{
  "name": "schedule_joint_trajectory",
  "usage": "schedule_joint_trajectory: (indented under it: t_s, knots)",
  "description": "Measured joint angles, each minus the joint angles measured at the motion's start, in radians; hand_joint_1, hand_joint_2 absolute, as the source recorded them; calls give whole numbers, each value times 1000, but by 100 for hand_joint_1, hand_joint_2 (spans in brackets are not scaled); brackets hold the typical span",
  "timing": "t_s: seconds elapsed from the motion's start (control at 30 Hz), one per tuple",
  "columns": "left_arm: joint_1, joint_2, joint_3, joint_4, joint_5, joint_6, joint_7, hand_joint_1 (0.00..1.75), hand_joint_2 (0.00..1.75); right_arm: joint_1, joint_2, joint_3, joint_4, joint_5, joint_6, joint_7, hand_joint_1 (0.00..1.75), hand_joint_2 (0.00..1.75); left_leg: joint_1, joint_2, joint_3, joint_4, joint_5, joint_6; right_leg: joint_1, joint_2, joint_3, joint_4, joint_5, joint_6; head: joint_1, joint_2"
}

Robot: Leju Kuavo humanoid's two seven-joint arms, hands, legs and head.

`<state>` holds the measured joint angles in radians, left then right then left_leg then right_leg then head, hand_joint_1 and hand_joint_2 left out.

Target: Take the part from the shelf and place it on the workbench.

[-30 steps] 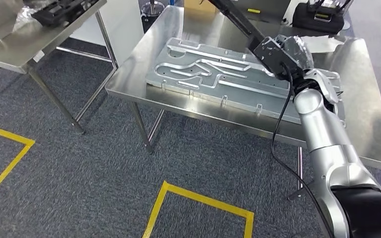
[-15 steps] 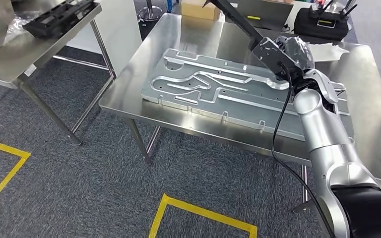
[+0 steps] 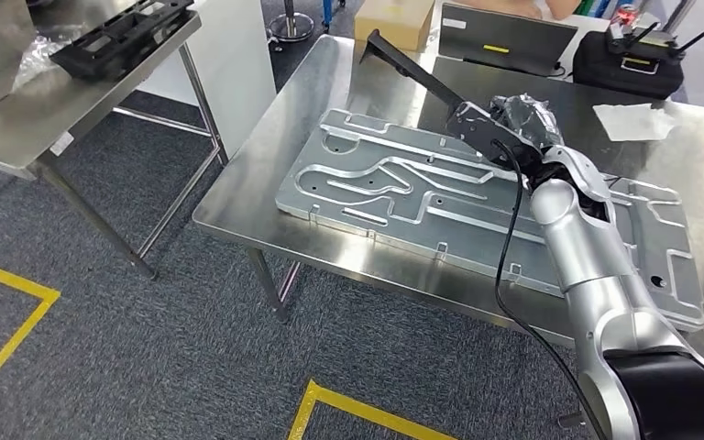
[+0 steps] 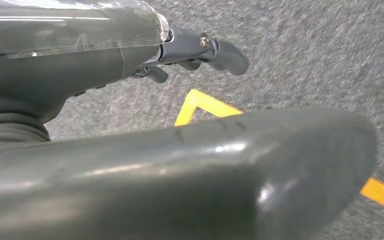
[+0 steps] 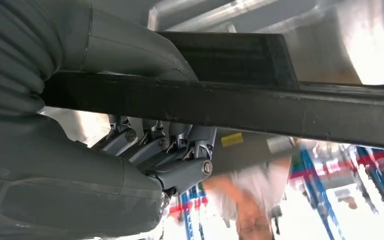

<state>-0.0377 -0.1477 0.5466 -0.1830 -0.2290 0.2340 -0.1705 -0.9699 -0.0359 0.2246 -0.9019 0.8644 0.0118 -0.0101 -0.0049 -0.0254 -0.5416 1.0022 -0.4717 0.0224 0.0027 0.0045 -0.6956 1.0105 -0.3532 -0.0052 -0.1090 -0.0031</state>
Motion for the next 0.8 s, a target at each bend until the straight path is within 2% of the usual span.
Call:
schedule_joint_trajectory:
  t_s: [0.07,0.13,0.17,0.27,0.3,0.33,0.4,0.43,0.47,0.5,0.57,0.63,0.7,0.77,0.8]
  knots:
    - [-4,0,1,0,0,-2,-4,0,0,1,3,16,18,33,14,-14,175,175,-1,0,6,-1,-9,-12,1,-1,5,-9,2,-9,1,0]
    - [-5,0,4,0,0,-4,-7,0,0,-2,9,34,40,64,22,-29,175,175,-1,5,-6,33,-24,-23,-6,-2,21,-16,-4,-19,1,0]
    - [-6,0,5,0,0,-5,-8,0,0,-4,13,43,56,81,26,-38,175,175,1,8,-31,80,-41,-29,-9,-1,29,-19,-8,-22,1,0]
    - [-7,1,11,0,-1,-7,-10,0,0,2,21,81,113,141,34,-59,175,175,11,15,-140,257,-103,-44,-8,-1,42,-18,-23,-27,1,0]
    - [-7,1,13,0,-1,-8,-10,0,0,11,24,96,131,159,35,-64,175,175,13,17,-160,271,-99,-48,-8,0,47,-16,-29,-27,1,0]
    - [-7,1,16,0,-1,-8,-10,0,0,20,27,109,147,175,34,-67,175,175,15,18,-163,254,-78,-50,-8,0,53,-13,-35,-25,1,0]
    - [-7,3,20,0,-1,-9,-10,0,0,35,32,135,173,201,33,-75,175,175,16,19,-125,131,6,-47,-9,1,65,-8,-47,-21,1,0]
    - [-7,4,22,0,-1,-10,-10,0,0,37,34,145,184,212,33,-79,175,175,15,19,-104,69,32,-43,-8,2,69,-6,-51,-18,1,0]
    - [-7,5,24,0,-1,-10,-10,0,0,38,36,157,197,223,33,-85,175,175,12,20,-86,24,50,-37,-8,2,71,-5,-53,-14,1,0]
    - [-8,6,25,0,-1,-11,-10,0,0,39,38,167,210,234,34,-90,175,175,10,19,-76,2,56,-31,-7,3,72,-5,-55,-9,1,0]
    - [-8,6,27,0,-1,-12,-10,0,0,43,42,185,234,249,32,-100,175,175,9,20,-67,-1,58,-19,-5,6,77,-7,-58,2,1,0]
    - [-8,6,29,0,-2,-12,-12,0,87,47,45,198,255,257,29,-106,87,175,14,23,-56,-11,64,-9,-6,6,77,11,-77,12,1,0]
    - [-9,6,30,0,-4,-12,-14,0,175,52,46,207,276,261,28,-112,0,175,16,26,-50,-17,67,-2,-9,3,39,103,-132,20,1,0]
    - [-10,7,30,0,-10,-12,-16,0,175,66,46,215,296,265,27,-118,0,175,16,26,-51,-15,66,0,-13,2,-22,232,-189,25,1,0]
    - [-10,7,30,0,-12,-12,-17,0,131,73,46,218,303,265,25,-121,0,175,16,26,-51,-13,66,0,-15,1,-37,265,-194,28,1,0]
